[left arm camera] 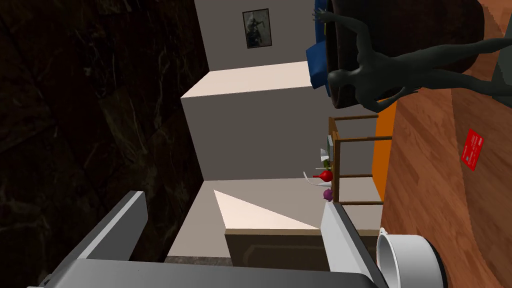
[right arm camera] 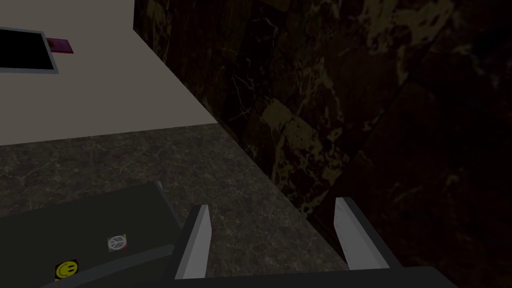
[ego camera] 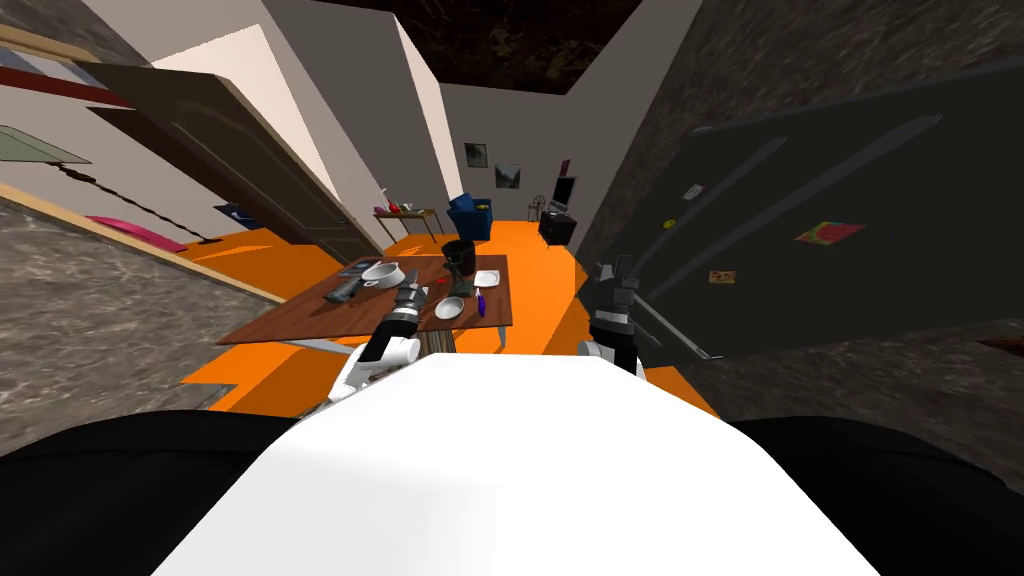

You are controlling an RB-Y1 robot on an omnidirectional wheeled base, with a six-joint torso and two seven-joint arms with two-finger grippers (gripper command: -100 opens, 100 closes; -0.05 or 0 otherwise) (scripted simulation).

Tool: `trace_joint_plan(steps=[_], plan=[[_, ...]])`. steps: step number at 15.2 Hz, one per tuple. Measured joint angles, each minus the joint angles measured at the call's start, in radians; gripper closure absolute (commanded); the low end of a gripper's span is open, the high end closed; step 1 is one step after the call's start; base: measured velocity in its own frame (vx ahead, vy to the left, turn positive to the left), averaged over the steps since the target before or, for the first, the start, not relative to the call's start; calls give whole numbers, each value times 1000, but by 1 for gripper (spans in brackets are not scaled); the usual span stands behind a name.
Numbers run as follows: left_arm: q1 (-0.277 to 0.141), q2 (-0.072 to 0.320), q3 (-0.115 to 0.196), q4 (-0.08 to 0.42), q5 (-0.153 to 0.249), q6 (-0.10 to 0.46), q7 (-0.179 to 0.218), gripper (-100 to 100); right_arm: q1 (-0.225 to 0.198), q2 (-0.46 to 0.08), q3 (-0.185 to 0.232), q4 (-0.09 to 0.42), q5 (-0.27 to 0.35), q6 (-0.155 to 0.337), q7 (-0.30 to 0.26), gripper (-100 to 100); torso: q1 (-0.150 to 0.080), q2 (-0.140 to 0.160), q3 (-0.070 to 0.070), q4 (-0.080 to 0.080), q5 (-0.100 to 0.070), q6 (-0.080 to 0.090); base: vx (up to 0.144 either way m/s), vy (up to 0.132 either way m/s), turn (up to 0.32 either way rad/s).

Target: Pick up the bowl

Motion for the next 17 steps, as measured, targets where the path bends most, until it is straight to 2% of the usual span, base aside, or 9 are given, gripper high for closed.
trace_joint_plan(steps=[8,17], plan=[[-3,13,53,38,35,155,17,-100,0,0,0,0,0,0,0,0,0,0,0,0,0,0,-17,25,-145],[-14,18,115,107,75,316,36,-100,0,0,0,0,0,0,0,0,0,0,0,0,0,0,-19,25,-158]])
